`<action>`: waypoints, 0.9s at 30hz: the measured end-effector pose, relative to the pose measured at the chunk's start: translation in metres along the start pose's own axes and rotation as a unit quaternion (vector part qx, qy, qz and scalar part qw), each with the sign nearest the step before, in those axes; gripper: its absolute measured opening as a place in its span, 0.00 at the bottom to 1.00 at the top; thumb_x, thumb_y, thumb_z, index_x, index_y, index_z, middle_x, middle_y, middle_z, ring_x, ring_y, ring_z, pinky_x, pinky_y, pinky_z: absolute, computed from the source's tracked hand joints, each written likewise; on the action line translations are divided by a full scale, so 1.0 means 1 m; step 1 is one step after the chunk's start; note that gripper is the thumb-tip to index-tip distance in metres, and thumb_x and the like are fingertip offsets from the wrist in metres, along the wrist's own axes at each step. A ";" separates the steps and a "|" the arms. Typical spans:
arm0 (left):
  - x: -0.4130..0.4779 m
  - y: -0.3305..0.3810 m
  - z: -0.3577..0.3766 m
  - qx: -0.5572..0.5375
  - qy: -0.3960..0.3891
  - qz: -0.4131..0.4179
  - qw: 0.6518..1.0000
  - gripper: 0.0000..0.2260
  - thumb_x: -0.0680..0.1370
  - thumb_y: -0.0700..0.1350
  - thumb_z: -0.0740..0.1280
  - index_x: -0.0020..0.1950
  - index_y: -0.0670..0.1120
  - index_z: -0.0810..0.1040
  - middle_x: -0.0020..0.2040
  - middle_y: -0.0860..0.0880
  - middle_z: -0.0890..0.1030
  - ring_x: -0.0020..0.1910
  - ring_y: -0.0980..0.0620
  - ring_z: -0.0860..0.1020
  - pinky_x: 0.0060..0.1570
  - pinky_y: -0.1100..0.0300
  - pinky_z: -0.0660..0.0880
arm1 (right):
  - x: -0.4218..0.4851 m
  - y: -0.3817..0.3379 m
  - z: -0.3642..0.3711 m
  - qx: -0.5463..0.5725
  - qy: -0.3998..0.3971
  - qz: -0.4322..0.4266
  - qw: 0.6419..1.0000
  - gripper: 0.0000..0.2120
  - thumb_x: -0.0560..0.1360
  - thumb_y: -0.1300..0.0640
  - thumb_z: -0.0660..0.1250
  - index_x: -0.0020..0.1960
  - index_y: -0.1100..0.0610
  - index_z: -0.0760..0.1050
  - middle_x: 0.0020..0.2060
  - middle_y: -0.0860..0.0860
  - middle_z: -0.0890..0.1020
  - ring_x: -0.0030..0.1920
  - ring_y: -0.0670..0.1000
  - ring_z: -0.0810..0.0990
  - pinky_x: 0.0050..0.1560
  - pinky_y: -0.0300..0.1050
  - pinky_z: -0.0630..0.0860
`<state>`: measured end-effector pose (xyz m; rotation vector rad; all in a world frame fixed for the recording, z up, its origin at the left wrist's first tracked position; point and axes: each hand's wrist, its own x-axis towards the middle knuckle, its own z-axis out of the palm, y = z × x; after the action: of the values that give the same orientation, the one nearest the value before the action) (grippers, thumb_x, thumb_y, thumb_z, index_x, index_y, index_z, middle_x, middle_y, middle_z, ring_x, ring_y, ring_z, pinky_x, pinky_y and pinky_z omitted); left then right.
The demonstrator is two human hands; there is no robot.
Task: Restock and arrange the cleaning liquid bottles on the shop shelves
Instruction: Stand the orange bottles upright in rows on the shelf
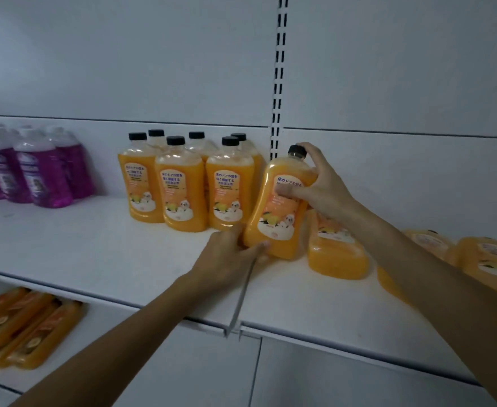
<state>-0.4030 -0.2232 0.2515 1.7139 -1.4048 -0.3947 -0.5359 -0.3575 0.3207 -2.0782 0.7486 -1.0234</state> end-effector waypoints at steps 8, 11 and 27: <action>0.014 -0.017 -0.029 0.242 -0.039 0.066 0.967 0.21 0.74 0.64 0.61 0.55 0.49 0.77 0.51 0.54 0.81 0.49 0.55 0.78 0.52 0.58 0.75 | -0.007 -0.019 -0.006 -0.094 -0.067 -0.034 0.993 0.42 0.66 0.52 0.77 0.71 0.39 0.55 0.54 0.47 0.75 0.48 0.46 0.80 0.44 0.38 0.79; 0.015 -0.033 -0.044 0.278 0.054 0.056 0.957 0.18 0.76 0.62 0.58 0.47 0.49 0.77 0.41 0.54 0.79 0.43 0.54 0.78 0.54 0.50 0.74 | -0.006 -0.015 -0.001 -0.127 -0.028 -0.062 0.990 0.43 0.66 0.53 0.77 0.71 0.39 0.55 0.59 0.49 0.72 0.53 0.49 0.76 0.46 0.38 0.76; 0.046 -0.071 -0.072 0.337 0.073 0.032 0.938 0.08 0.74 0.50 0.65 0.43 0.46 0.77 0.46 0.49 0.81 0.48 0.49 0.76 0.56 0.52 0.68 | 0.043 0.023 0.016 -0.230 0.117 -0.033 0.966 0.43 0.66 0.57 0.77 0.72 0.42 0.58 0.61 0.55 0.63 0.65 0.55 0.66 0.62 0.54 0.74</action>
<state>-0.2930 -0.2361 0.2509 2.1673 -1.5849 0.2908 -0.5045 -0.3976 0.3142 -2.4074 1.1310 -1.2370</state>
